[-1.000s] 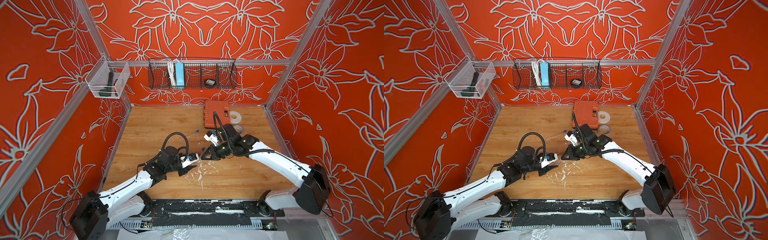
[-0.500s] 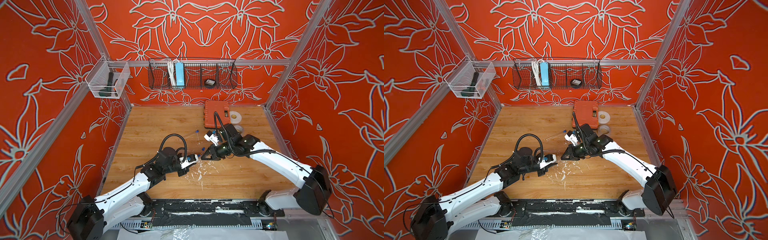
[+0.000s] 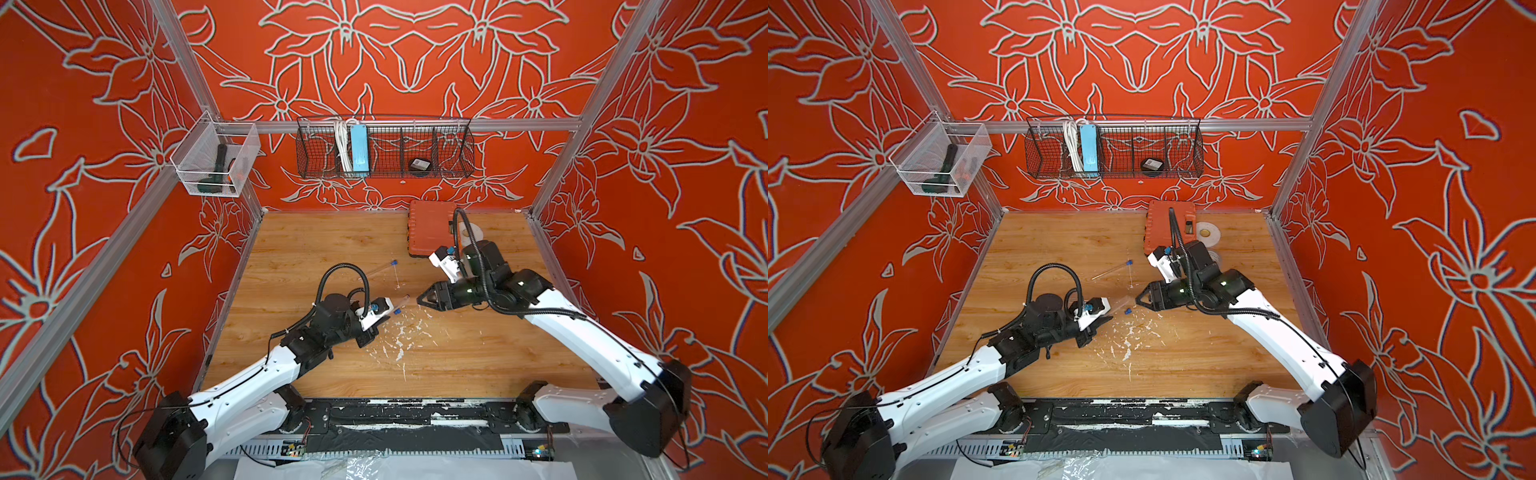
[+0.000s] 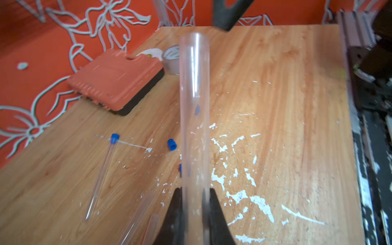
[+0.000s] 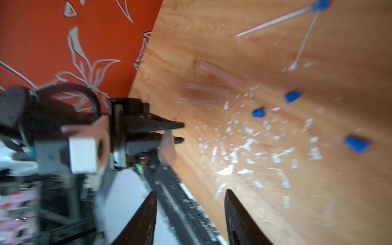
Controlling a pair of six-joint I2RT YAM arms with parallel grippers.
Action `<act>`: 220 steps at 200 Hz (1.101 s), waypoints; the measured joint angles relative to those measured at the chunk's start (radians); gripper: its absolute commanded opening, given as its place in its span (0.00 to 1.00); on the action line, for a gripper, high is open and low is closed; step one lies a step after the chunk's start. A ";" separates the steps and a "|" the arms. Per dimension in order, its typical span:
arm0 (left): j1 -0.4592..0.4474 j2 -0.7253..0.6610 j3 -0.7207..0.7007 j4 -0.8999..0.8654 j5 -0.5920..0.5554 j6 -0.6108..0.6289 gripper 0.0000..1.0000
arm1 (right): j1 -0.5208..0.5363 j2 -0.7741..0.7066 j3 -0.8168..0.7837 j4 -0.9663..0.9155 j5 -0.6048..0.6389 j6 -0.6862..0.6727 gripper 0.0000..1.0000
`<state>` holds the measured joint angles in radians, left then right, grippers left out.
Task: Insert stoppers into test tubes
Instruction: Pick up the test tube at the center of the board, then pick up the stopper from the center of the board.
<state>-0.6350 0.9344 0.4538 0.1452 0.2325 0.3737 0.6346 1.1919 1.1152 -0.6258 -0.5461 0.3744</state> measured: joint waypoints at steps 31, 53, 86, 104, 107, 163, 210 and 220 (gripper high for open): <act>0.016 -0.002 -0.007 0.037 -0.125 -0.130 0.00 | 0.001 0.013 -0.002 -0.024 0.190 -0.304 0.54; 0.042 -0.002 -0.007 0.048 -0.155 -0.180 0.00 | -0.002 0.091 -0.017 -0.043 0.277 -0.521 0.55; 0.061 -0.002 -0.012 0.059 -0.164 -0.208 0.00 | -0.069 0.219 -0.051 -0.057 0.325 -0.812 0.55; 0.066 -0.004 -0.024 0.069 -0.158 -0.211 0.00 | -0.115 0.279 -0.051 -0.054 0.328 -0.941 0.55; 0.067 -0.005 -0.027 0.070 -0.157 -0.211 0.00 | -0.122 0.286 -0.051 -0.054 0.329 -0.959 0.55; 0.071 -0.031 -0.067 0.097 -0.122 -0.197 0.00 | -0.152 0.455 -0.031 -0.016 0.303 -1.185 0.50; 0.072 -0.043 -0.071 0.113 -0.078 -0.169 0.00 | -0.152 0.557 0.016 0.005 0.283 -1.238 0.48; 0.072 -0.043 -0.071 0.114 -0.070 -0.164 0.00 | -0.152 0.569 0.023 0.012 0.283 -1.243 0.48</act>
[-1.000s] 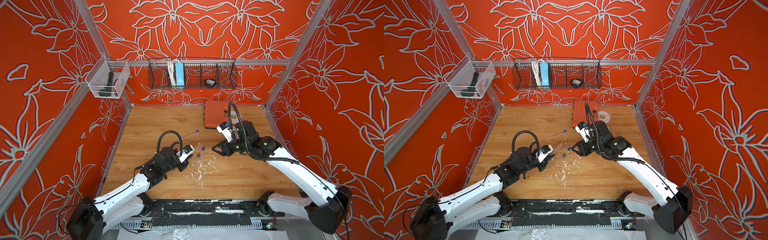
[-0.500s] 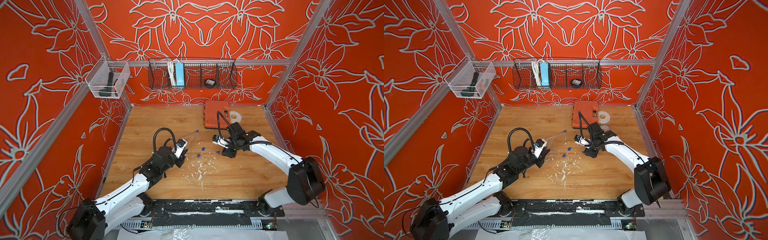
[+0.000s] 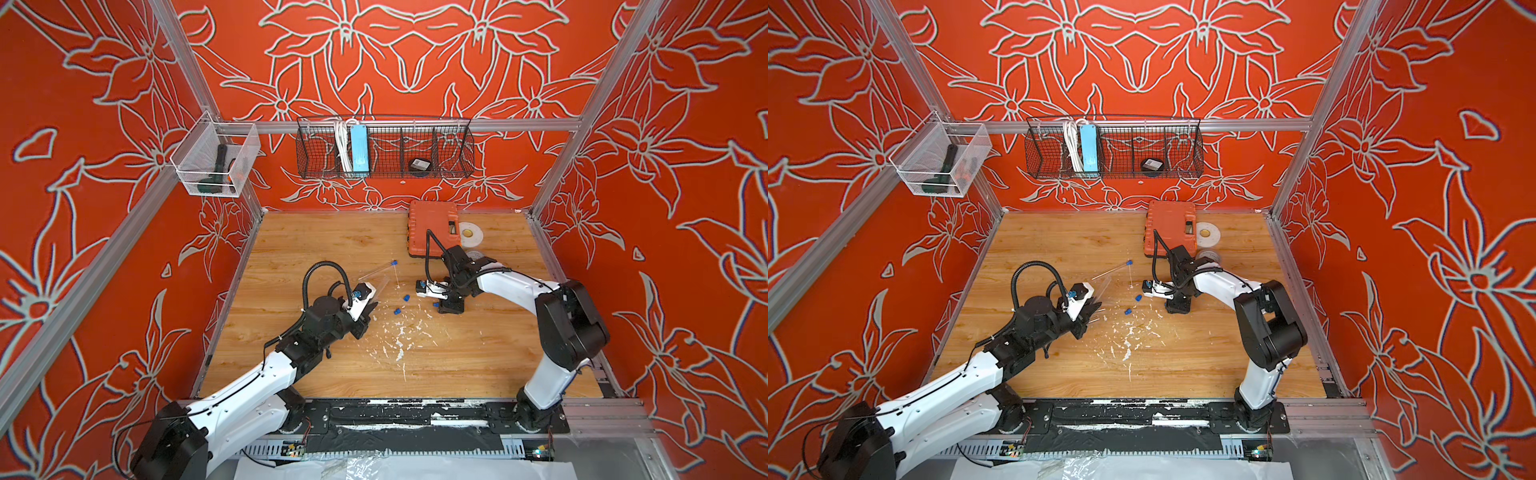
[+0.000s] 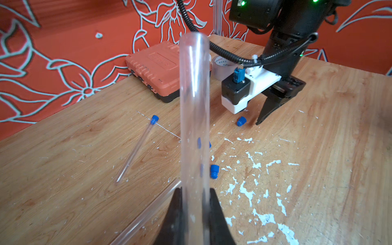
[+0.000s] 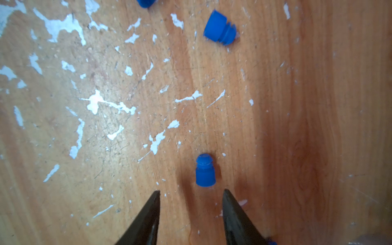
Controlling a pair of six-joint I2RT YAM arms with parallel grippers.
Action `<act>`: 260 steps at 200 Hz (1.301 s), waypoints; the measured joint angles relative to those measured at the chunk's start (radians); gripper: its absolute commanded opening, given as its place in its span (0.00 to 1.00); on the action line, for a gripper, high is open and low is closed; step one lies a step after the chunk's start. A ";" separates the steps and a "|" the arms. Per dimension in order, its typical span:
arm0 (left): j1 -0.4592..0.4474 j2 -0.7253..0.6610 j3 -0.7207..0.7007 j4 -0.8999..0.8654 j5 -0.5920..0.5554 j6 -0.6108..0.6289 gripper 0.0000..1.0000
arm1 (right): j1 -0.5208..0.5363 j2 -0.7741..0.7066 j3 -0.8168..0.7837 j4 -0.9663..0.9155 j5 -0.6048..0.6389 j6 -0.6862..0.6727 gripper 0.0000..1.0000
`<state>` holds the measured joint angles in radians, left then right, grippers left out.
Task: Insert stoppers into test tubes
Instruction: Pick up the stopper from the center of the board.
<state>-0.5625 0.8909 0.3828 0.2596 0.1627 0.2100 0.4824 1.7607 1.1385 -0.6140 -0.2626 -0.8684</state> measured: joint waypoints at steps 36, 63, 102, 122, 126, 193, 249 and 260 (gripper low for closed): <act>0.000 0.003 0.000 0.013 0.025 0.026 0.00 | 0.000 0.049 0.022 0.016 -0.001 -0.011 0.42; 0.000 0.015 0.000 0.015 0.042 0.039 0.00 | 0.000 0.070 0.027 0.016 -0.001 -0.012 0.38; 0.000 0.029 0.000 0.019 0.061 0.060 0.00 | 0.000 0.093 0.039 0.012 -0.002 -0.013 0.33; 0.000 0.033 0.001 0.019 0.065 0.067 0.00 | 0.000 0.099 0.045 0.013 -0.002 -0.013 0.30; 0.000 0.033 0.002 0.019 0.066 0.069 0.00 | 0.000 0.099 0.045 0.013 -0.002 -0.013 0.29; 0.001 0.033 0.002 0.019 0.072 0.080 0.00 | 0.000 0.100 0.046 0.011 -0.007 -0.016 0.13; 0.001 0.024 0.002 0.008 0.072 0.113 0.00 | 0.002 0.023 -0.001 0.010 -0.047 0.015 0.08; 0.001 0.020 0.002 0.000 0.074 0.132 0.00 | 0.008 -0.035 -0.032 0.009 -0.060 0.030 0.07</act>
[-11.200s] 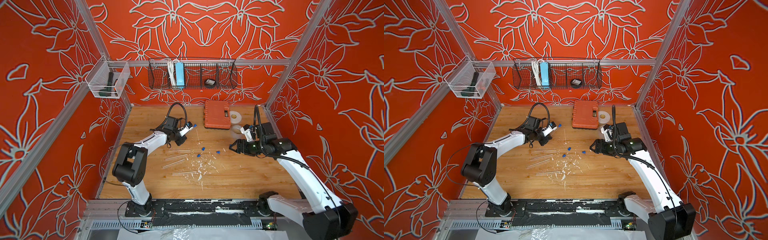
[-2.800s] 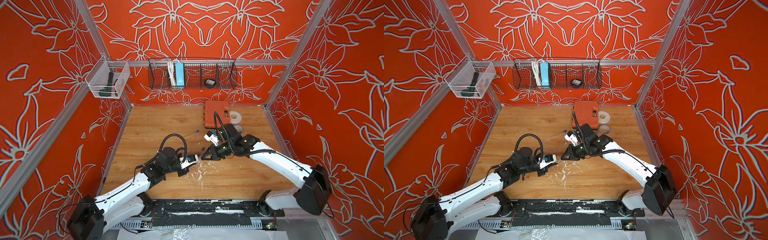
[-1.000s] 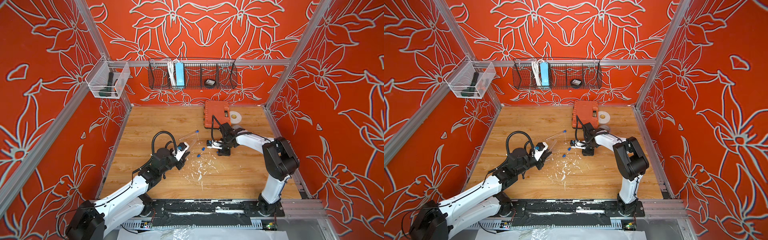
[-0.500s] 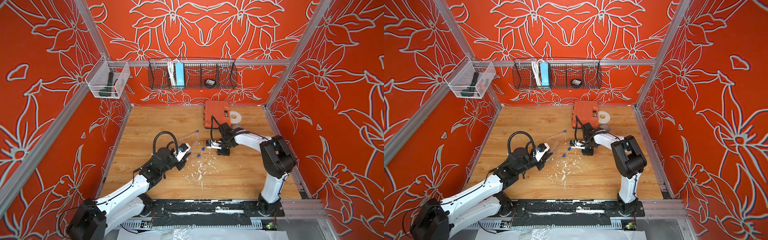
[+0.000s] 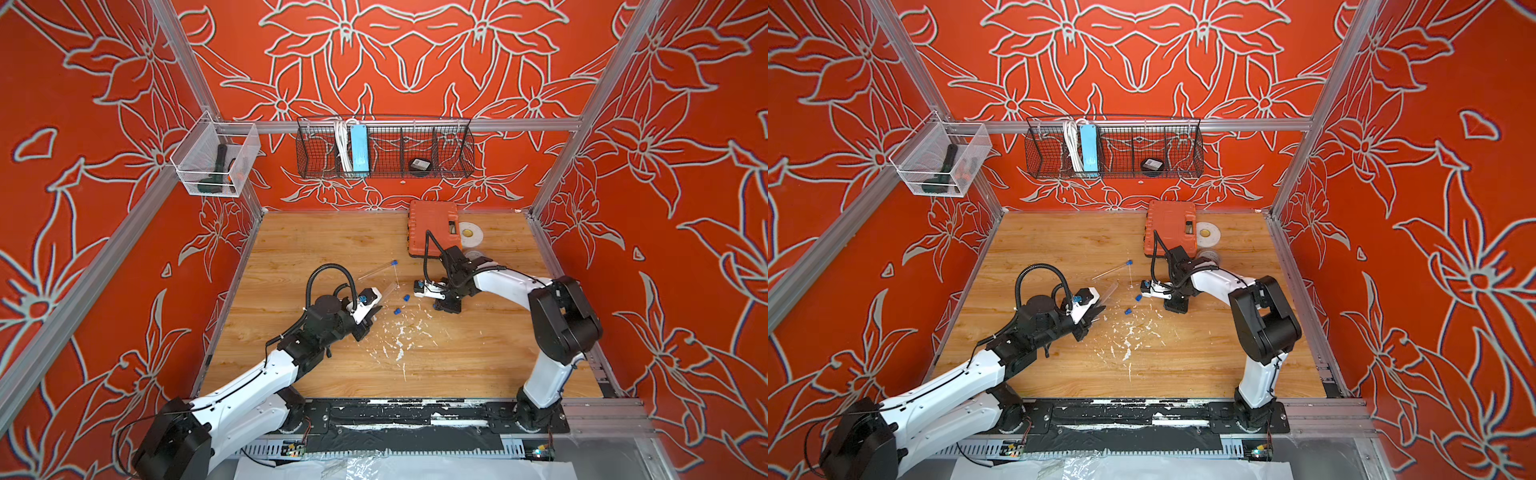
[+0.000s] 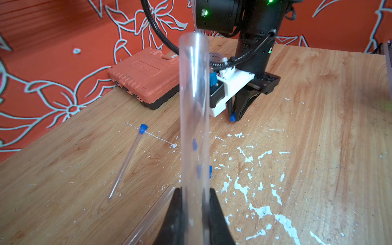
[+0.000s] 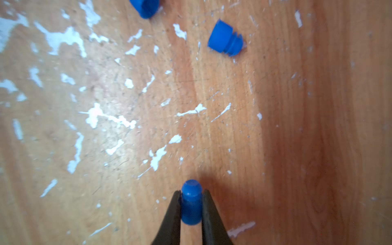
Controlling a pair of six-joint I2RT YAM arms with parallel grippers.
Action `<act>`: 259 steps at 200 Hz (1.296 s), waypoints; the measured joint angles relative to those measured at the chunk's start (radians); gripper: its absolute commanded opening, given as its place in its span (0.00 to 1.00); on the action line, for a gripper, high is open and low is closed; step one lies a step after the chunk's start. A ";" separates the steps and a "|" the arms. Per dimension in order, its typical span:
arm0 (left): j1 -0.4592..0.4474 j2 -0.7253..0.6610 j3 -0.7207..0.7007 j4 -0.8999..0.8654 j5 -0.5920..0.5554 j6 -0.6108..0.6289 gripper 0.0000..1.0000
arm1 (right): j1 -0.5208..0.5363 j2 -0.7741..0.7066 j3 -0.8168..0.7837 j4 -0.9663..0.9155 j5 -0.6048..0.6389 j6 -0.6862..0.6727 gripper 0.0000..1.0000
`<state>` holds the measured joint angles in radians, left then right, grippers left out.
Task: Insert stoppers into test tubes
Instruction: Pick up the stopper from the center of the board.
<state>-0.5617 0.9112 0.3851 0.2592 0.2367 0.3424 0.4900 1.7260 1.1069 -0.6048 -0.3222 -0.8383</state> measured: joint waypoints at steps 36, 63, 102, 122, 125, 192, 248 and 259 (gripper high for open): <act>0.000 -0.005 0.018 -0.090 0.026 0.122 0.00 | 0.041 -0.252 -0.075 -0.052 -0.058 0.086 0.06; 0.000 -0.016 0.027 -0.142 0.056 0.228 0.00 | 0.104 -0.401 -0.100 -0.126 -0.096 0.171 0.06; -0.002 -0.041 0.027 -0.180 0.091 0.389 0.00 | 0.165 -0.558 -0.111 -0.229 -0.149 0.303 0.06; -0.014 -0.047 0.029 -0.193 0.093 0.487 0.00 | 0.185 -0.595 -0.093 -0.272 -0.184 0.364 0.05; -0.018 -0.047 0.030 -0.196 0.093 0.504 0.00 | 0.189 -0.595 -0.089 -0.279 -0.190 0.373 0.05; -0.100 -0.046 0.051 -0.220 0.066 0.731 0.00 | 0.285 -0.508 0.071 -0.338 -0.238 0.487 0.04; -0.128 -0.044 0.051 -0.213 0.046 0.765 0.00 | 0.328 -0.432 0.116 -0.338 -0.238 0.521 0.04; -0.130 -0.044 0.051 -0.212 0.043 0.765 0.00 | 0.331 -0.424 0.117 -0.339 -0.238 0.525 0.04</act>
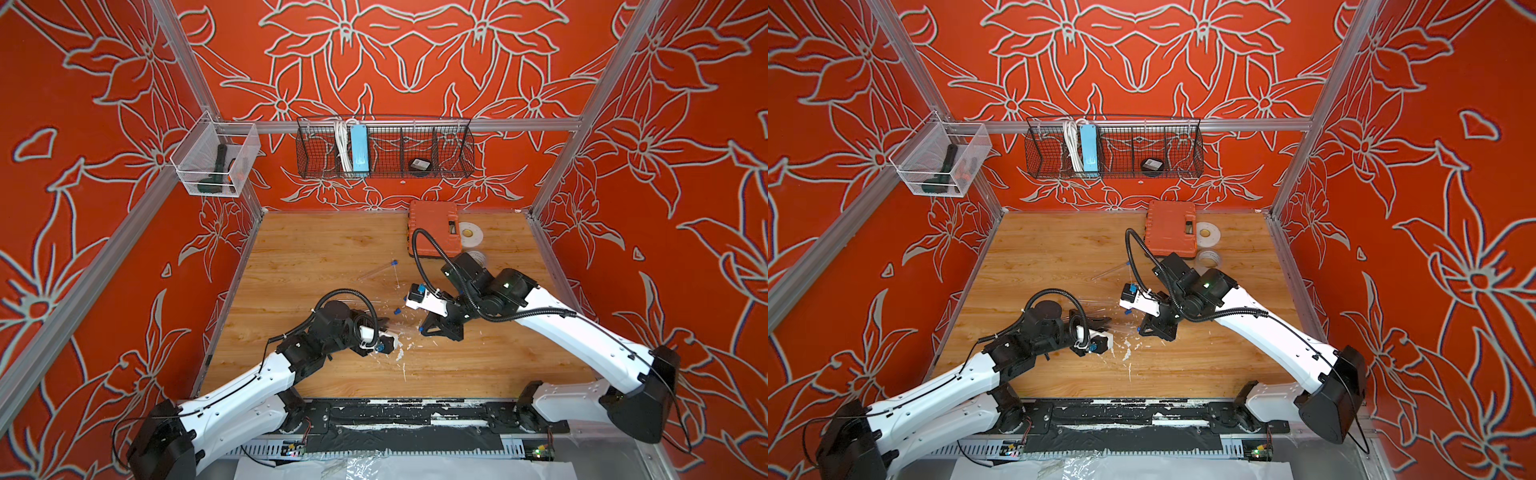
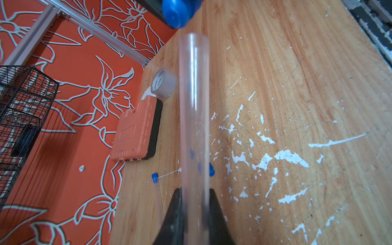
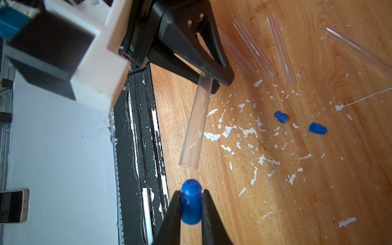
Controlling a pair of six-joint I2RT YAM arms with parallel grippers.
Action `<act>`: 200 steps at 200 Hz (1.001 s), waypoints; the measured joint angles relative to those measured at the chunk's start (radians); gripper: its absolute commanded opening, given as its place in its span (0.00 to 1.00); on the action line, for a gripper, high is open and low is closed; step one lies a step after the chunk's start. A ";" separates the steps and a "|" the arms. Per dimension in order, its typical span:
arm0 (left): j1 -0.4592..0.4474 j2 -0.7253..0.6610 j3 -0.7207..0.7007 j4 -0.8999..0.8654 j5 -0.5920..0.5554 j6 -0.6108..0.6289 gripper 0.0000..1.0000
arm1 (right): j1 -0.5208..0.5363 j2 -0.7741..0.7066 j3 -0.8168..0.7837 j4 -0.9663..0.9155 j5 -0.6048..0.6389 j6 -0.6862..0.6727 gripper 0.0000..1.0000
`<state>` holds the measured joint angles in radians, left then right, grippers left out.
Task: Insert stoppers into test tubes
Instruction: Pick up the stopper from the center of the board, then insert the stopper into the test tube.
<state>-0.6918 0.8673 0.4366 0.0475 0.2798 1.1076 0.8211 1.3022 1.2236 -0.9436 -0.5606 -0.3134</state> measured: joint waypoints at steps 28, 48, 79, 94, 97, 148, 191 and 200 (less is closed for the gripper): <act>-0.004 0.000 0.000 0.010 -0.009 0.000 0.00 | 0.009 0.013 0.006 0.000 0.001 0.008 0.04; -0.004 0.000 0.000 0.016 -0.012 -0.001 0.00 | 0.011 0.021 0.006 0.001 0.001 0.011 0.04; -0.010 0.000 0.000 0.016 -0.019 -0.005 0.00 | 0.020 0.029 0.006 0.002 0.002 0.014 0.03; -0.011 0.002 0.000 0.013 -0.022 -0.004 0.00 | 0.022 0.031 0.006 0.002 0.002 0.017 0.03; -0.012 0.002 0.000 0.013 -0.024 -0.004 0.00 | 0.022 0.032 0.006 0.002 0.002 0.018 0.03; -0.039 0.005 0.003 0.001 -0.058 0.000 0.00 | 0.028 0.062 0.025 -0.011 0.010 0.026 0.03; -0.090 0.020 0.043 -0.034 -0.171 0.088 0.00 | 0.028 0.138 0.106 -0.098 0.040 0.037 0.00; -0.098 0.019 0.043 -0.028 -0.189 0.105 0.00 | 0.028 0.154 0.124 -0.116 0.042 0.039 0.00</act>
<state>-0.7895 0.8864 0.4793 0.0193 0.0906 1.2121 0.8490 1.4559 1.3479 -1.0595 -0.5186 -0.2745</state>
